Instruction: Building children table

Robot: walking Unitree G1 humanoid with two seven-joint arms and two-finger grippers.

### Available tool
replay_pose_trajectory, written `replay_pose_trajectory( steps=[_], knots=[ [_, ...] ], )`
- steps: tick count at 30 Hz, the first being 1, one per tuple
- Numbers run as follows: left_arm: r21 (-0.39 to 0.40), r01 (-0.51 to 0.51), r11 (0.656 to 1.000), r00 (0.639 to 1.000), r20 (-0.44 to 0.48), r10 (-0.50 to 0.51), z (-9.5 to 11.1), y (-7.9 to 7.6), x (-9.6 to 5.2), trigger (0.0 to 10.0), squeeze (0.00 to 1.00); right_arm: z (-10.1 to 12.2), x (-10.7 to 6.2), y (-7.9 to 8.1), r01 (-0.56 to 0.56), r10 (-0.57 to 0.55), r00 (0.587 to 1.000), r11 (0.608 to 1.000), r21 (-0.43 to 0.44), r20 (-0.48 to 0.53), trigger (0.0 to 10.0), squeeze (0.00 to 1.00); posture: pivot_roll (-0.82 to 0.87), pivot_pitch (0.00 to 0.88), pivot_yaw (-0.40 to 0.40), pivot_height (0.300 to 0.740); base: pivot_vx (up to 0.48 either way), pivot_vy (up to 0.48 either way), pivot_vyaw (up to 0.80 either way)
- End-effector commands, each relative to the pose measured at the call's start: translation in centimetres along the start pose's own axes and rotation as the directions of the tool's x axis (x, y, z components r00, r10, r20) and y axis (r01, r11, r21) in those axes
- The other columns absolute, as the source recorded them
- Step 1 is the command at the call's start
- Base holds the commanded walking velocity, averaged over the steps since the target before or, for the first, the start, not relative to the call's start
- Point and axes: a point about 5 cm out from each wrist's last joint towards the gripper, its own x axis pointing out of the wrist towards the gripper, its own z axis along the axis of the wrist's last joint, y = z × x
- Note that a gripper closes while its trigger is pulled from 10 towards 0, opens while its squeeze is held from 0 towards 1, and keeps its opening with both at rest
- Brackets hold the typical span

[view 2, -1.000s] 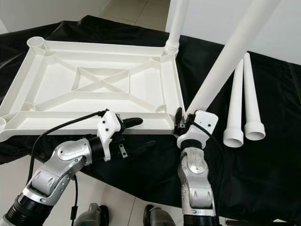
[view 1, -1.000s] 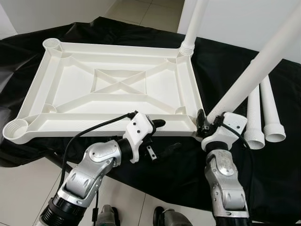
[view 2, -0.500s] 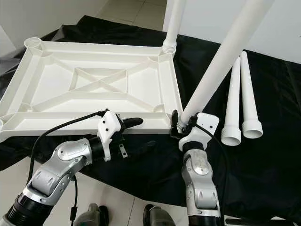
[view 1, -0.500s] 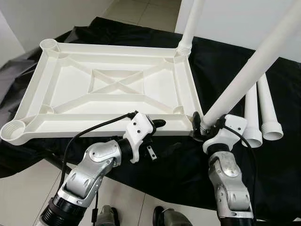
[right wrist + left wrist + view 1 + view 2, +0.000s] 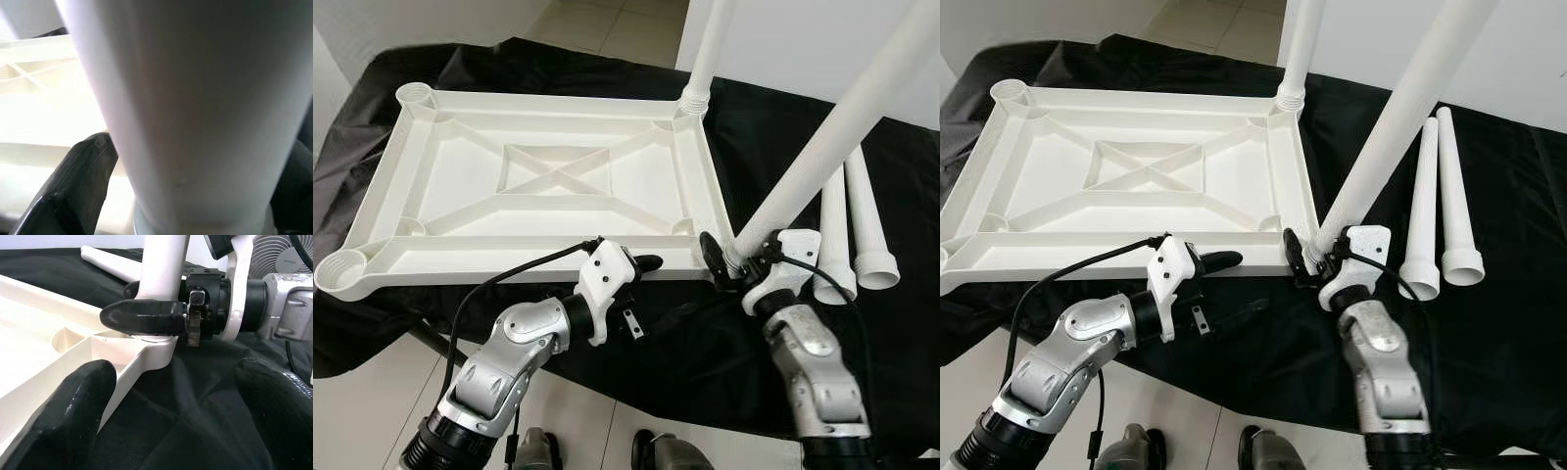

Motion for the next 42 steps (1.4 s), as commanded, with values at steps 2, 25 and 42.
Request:
replay_pose_trajectory(
  steps=[2,25,42],
  knots=[
    [-0.012,-0.001,1.000,1.000,-0.003,0.001,-0.1,-0.2,-0.1,10.0,0.00,-0.1,0.1,0.4,-0.071,0.071,0.997,0.997,0.009,0.009,10.0,0.00,0.06,0.147,-0.052,0.740,0.000,0.000,0.00],
    [-0.014,-0.002,1.000,1.000,-0.010,0.002,0.2,-0.1,-0.3,10.0,0.00,0.4,0.4,-1.8,-0.324,0.324,0.946,0.944,-0.062,-0.015,0.0,0.00,0.06,0.173,-0.034,0.740,0.000,0.000,0.00],
    [-0.025,-0.012,1.000,1.000,-0.004,0.012,0.2,-0.2,-0.3,10.0,0.00,-0.7,-0.8,-1.6,-0.182,0.179,0.982,0.982,-0.044,-0.061,10.0,0.00,0.04,0.189,-0.057,0.740,0.000,0.000,0.00]
  ],
)
